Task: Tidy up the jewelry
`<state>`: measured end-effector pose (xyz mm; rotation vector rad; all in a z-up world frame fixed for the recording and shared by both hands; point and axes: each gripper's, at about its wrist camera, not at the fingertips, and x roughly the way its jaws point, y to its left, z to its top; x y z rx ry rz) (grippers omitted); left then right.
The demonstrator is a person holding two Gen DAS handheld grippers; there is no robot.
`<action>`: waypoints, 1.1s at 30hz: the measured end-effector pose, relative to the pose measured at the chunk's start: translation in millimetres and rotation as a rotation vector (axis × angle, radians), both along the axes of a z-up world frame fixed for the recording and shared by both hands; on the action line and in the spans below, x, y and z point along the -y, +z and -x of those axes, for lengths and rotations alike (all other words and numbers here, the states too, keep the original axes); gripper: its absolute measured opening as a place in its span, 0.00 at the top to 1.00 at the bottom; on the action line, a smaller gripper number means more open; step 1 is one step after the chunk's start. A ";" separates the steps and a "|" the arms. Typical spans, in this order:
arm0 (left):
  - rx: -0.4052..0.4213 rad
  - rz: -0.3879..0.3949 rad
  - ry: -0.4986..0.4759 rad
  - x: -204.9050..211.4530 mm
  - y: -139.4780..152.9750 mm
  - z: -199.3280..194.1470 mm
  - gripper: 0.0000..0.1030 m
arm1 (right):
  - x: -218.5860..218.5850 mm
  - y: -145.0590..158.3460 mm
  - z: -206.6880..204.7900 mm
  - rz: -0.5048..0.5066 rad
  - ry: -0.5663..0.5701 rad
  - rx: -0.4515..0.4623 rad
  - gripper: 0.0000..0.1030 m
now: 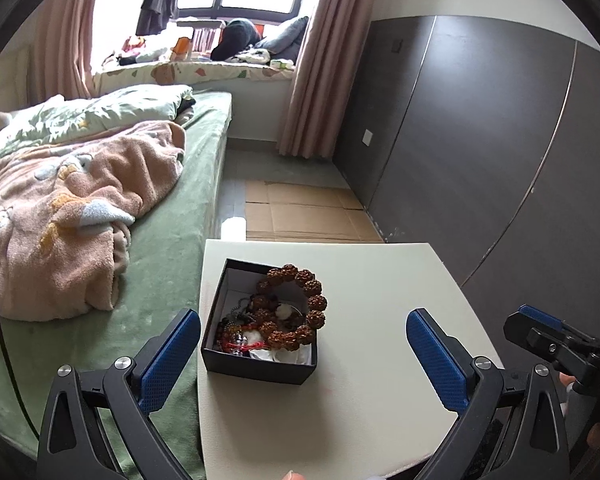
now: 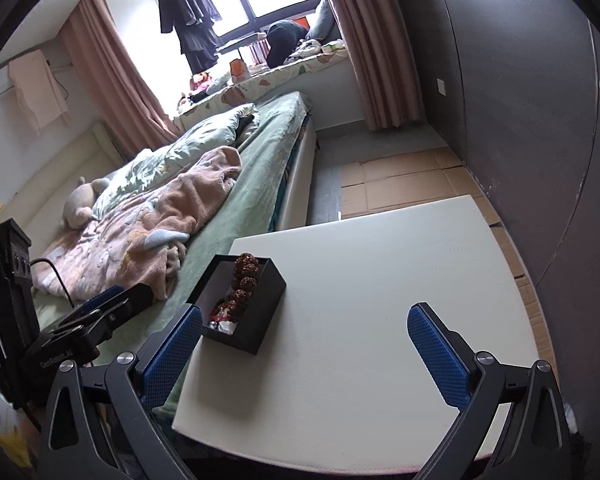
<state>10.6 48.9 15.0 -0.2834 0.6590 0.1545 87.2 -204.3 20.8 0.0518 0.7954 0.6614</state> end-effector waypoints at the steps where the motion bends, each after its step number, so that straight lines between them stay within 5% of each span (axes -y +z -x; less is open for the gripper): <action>1: -0.002 -0.012 -0.006 3.5 -0.7 -0.8 0.00 | 2.2 0.1 0.9 0.007 -0.001 0.005 0.00; 18: 0.083 -0.126 -0.028 28.5 13.5 21.4 0.00 | 42.0 -0.6 17.3 0.047 0.002 0.034 0.00; 33: 0.088 -0.070 -0.013 17.7 12.4 24.9 0.00 | 42.8 -4.9 19.7 0.040 0.005 0.018 0.00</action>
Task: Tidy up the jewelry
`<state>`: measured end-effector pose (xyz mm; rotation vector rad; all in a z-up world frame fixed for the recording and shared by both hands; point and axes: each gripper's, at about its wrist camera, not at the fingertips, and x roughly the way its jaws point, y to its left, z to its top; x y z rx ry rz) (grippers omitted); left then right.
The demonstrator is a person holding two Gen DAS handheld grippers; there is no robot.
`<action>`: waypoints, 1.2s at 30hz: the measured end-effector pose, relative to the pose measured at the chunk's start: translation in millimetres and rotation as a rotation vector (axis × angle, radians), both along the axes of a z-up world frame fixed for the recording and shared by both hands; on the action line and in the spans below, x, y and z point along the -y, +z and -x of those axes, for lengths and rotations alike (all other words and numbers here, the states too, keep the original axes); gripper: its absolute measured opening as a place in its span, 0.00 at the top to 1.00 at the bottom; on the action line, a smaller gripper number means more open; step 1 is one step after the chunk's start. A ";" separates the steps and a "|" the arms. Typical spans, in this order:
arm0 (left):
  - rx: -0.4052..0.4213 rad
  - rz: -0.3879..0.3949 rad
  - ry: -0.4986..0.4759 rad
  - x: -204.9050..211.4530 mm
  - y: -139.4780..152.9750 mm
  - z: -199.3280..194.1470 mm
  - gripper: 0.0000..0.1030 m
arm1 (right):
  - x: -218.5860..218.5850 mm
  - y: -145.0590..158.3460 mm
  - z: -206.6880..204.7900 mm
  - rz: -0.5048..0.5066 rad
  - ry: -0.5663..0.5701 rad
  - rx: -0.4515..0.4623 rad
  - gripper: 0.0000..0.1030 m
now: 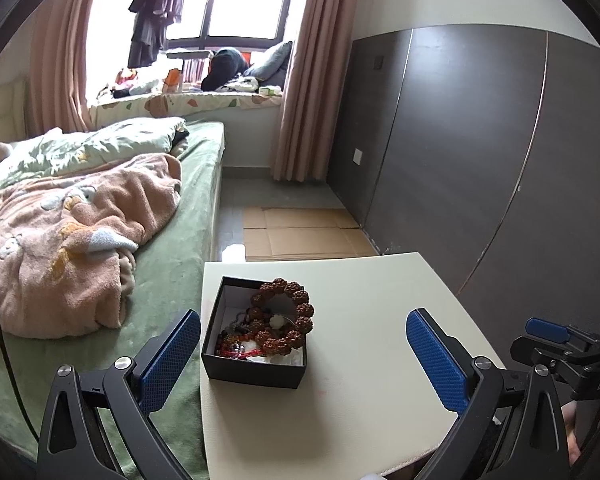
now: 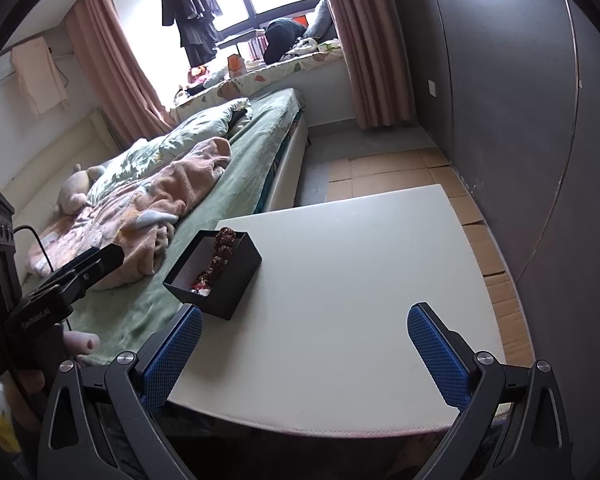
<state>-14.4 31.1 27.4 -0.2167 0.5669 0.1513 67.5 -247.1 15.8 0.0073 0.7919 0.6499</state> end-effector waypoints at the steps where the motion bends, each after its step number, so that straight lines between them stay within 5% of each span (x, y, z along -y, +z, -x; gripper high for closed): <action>1: 0.000 -0.003 0.004 0.1 -0.1 0.2 0.00 | -0.5 -0.1 0.4 0.001 0.001 0.001 0.00; 36: 0.018 -0.025 -0.004 3.2 3.1 0.5 0.00 | -3.4 4.9 -2.1 0.025 -0.012 -0.003 0.00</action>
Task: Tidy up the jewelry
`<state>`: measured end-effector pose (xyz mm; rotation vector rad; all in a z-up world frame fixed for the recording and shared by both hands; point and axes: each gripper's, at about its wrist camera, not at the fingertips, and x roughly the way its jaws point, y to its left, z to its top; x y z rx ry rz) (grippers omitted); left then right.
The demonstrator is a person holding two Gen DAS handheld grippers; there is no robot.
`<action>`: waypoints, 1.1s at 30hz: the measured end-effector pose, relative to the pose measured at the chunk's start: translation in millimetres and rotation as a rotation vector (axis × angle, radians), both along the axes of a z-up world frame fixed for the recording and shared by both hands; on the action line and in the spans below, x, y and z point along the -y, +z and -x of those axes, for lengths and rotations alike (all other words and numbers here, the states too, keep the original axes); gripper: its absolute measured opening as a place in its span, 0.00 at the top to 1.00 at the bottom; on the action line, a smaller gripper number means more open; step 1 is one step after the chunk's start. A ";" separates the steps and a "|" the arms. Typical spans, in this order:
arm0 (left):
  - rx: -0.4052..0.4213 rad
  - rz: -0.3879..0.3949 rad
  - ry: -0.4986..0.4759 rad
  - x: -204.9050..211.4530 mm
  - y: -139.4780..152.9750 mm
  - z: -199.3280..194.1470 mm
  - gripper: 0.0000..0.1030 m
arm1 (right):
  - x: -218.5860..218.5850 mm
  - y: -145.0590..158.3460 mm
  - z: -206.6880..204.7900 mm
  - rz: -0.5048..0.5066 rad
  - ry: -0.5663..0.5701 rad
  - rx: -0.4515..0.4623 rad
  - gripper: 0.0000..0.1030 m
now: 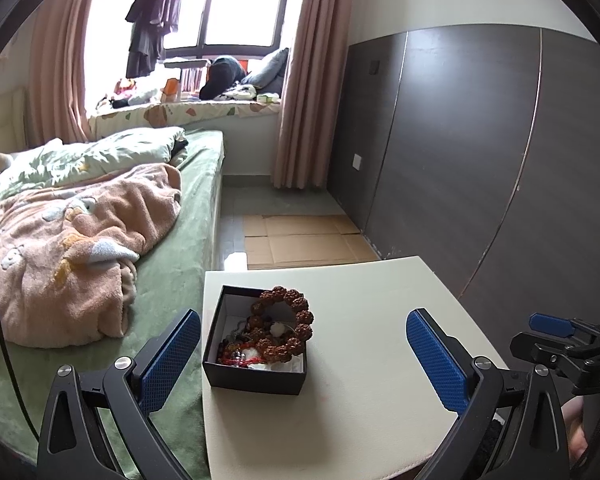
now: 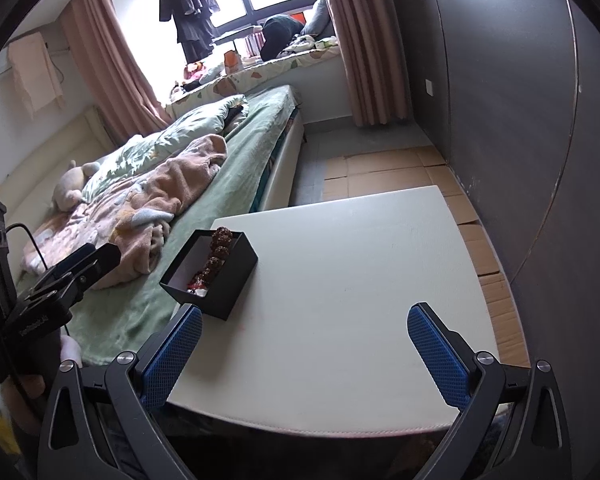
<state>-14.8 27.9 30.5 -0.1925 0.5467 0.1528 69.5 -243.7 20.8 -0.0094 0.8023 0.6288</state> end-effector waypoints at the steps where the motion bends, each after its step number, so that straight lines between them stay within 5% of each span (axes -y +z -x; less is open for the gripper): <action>1: -0.001 0.005 0.000 -0.7 0.2 0.0 0.00 | 0.0 -0.2 -0.3 0.001 -0.002 0.001 0.00; 33: 0.000 -0.004 -0.012 3.6 -0.4 4.8 0.00 | 3.1 -0.5 -0.3 0.014 -0.009 -0.005 0.00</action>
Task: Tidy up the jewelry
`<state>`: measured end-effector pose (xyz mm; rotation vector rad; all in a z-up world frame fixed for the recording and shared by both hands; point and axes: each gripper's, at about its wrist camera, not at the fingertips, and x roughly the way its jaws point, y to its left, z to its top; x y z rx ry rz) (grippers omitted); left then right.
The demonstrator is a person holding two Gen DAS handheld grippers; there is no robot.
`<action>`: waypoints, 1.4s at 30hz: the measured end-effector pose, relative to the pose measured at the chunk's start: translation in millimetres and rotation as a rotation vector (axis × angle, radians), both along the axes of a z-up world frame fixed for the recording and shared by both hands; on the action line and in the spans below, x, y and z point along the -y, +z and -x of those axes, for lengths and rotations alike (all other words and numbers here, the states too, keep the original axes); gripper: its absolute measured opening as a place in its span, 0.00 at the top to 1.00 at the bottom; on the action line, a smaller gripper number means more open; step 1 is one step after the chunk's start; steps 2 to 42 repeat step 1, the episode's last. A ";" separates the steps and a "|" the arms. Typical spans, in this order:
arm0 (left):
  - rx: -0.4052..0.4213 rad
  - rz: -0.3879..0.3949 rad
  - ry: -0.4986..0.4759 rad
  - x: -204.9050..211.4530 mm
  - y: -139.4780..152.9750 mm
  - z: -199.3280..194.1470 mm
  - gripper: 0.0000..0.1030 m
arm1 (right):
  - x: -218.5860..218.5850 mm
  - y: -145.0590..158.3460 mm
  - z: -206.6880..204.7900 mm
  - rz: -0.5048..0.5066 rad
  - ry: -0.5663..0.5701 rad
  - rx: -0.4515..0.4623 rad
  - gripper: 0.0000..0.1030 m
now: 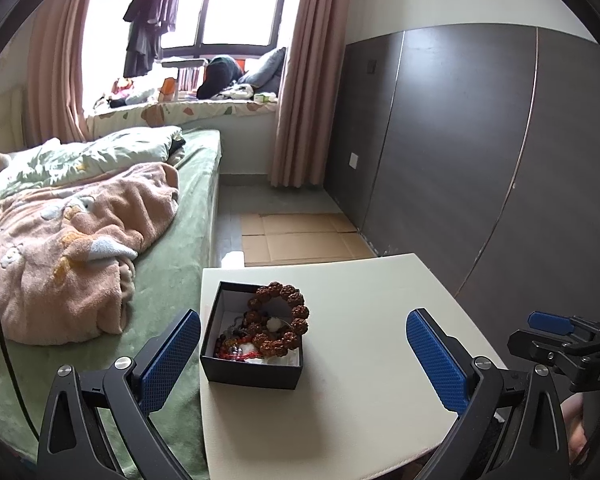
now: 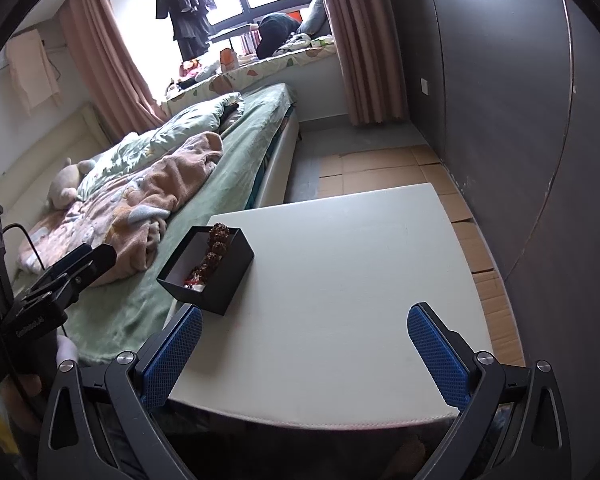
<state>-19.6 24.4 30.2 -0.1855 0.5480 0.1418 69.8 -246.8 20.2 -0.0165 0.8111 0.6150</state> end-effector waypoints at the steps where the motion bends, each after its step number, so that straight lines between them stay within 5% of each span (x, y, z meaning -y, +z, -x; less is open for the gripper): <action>1: -0.001 -0.005 -0.003 1.2 -0.1 -0.2 0.00 | 0.1 0.1 -0.1 0.000 0.000 0.000 0.00; 42: -0.001 -0.005 -0.003 1.2 -0.1 -0.2 0.00 | 0.1 0.1 -0.1 0.000 0.000 0.000 0.00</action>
